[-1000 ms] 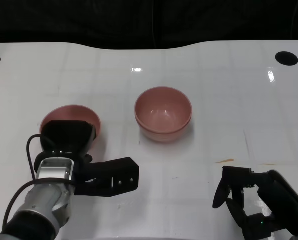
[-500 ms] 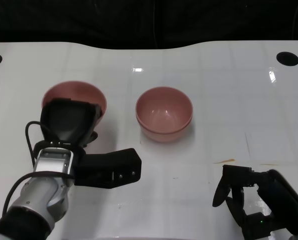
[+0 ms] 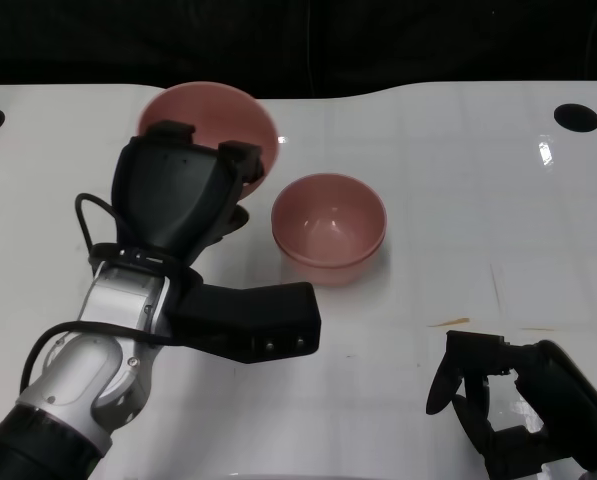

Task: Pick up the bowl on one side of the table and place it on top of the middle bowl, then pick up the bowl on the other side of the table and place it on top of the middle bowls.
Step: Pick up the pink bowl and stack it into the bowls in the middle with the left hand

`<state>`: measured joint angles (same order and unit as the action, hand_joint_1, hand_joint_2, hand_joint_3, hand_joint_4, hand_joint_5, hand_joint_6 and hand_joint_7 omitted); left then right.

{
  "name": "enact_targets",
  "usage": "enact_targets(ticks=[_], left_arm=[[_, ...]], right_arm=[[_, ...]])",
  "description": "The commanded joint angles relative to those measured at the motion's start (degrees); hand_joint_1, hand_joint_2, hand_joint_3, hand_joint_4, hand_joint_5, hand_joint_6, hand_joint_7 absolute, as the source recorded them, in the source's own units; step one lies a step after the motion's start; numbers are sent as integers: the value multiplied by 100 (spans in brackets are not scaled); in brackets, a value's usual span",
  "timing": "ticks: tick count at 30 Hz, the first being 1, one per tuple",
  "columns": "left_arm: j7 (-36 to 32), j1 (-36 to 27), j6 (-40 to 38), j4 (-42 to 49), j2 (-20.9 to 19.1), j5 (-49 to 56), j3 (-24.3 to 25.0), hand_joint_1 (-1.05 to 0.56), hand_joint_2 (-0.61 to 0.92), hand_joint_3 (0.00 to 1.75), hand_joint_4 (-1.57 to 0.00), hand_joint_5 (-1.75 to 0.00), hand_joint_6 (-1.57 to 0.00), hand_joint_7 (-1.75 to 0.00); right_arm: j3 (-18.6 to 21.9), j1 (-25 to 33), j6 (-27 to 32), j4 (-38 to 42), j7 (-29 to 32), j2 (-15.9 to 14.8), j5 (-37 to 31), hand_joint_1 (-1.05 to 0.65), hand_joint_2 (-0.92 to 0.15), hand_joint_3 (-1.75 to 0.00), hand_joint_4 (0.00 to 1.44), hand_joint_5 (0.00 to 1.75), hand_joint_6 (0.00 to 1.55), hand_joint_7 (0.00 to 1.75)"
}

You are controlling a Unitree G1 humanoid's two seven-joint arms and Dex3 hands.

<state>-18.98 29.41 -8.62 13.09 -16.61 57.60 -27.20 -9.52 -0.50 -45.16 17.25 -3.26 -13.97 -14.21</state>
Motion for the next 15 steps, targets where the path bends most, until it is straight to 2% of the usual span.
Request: enact_targets(ticks=[1, 5, 8, 12, 14, 15], left_arm=[[258, 149, 31, -87, 83, -21, -34, -34, 85, 0, -93, -175, -108, -43], [473, 358, 191, 71, 377, -169, -83, -36, 84, 1, -92, -175, -113, -23], [504, 506, 251, 283, 559, -154, -191, -31, 89, 3, -94, -175, -107, -16], [620, 644, 339, 564, 760, -266, -274, -31, 92, 7, -91, -175, -107, -13], [781, 710, 302, 694, 887, -287, -346, -32, 92, 8, -87, -175, -112, -16], [854, 735, 273, 747, 945, -282, -381, -31, 91, 8, -86, -175, -107, -13]], right_arm=[[48, -24, 15, 37, 3, -18, -13, -28, -34, -141, 91, 175, 81, 149], [38, -20, 68, 30, 1, -40, -84, -29, -34, -142, 93, 175, 81, 150], [30, -18, 53, 64, 10, -29, -126, -30, -33, -144, 95, 175, 82, 149], [13, -4, 60, 57, 6, -13, -166, -30, -32, -144, 97, 175, 82, 149], [8, 4, 100, 27, -1, -7, -186, -29, -33, -144, 98, 175, 83, 149], [6, 10, 128, 10, -8, -6, -195, -30, -33, -144, 99, 175, 83, 149]])
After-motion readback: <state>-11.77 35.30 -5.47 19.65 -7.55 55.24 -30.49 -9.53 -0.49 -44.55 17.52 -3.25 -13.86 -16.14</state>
